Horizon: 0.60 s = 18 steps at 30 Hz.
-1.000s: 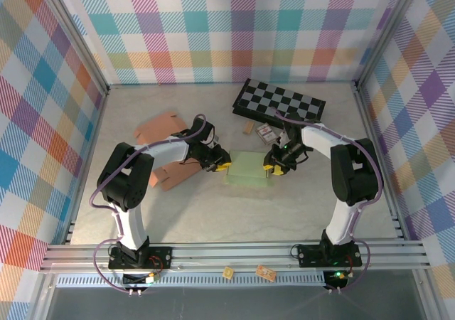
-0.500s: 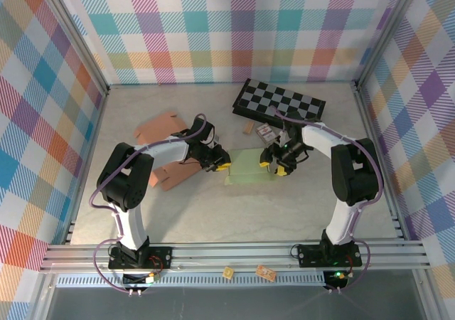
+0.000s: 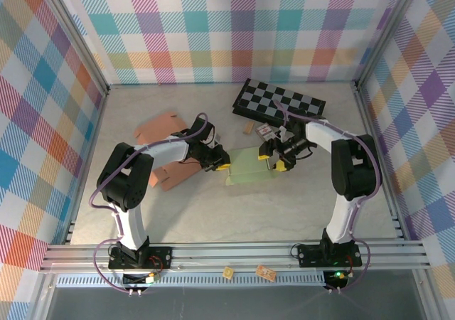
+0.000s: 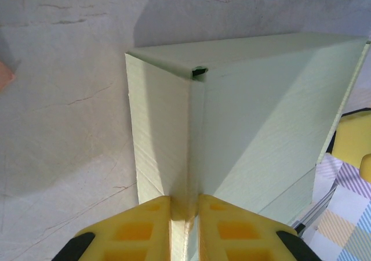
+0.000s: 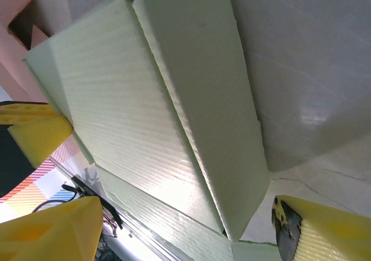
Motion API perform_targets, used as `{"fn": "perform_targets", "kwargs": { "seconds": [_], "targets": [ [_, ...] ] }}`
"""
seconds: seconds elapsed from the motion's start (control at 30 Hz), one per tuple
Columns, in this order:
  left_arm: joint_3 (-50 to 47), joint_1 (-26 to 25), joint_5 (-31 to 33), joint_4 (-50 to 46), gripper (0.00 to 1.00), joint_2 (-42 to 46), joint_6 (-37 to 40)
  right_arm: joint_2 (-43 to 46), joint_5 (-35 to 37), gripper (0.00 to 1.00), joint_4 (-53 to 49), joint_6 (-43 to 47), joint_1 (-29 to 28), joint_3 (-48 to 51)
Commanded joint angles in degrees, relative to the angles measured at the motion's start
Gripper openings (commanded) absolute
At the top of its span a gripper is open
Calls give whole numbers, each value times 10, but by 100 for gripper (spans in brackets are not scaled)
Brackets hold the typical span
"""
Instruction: Fold the paper box
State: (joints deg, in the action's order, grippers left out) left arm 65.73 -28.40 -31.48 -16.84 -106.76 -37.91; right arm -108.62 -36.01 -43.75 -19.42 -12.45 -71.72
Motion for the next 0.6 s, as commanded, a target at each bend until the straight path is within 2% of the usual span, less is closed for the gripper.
{"fn": "perform_targets", "kwargs": {
  "seconds": [0.0,0.3,0.57],
  "targets": [
    [-16,4,12,-51,16,-3,24,-19,-30,77,-2,35,7,-20],
    [-32,13,14,-70,16,0,50,-34,-93,78,28,45,18,-14],
    [-57,27,4,-55,15,9,55,-41,-109,78,38,40,19,-14]
  ]
}}
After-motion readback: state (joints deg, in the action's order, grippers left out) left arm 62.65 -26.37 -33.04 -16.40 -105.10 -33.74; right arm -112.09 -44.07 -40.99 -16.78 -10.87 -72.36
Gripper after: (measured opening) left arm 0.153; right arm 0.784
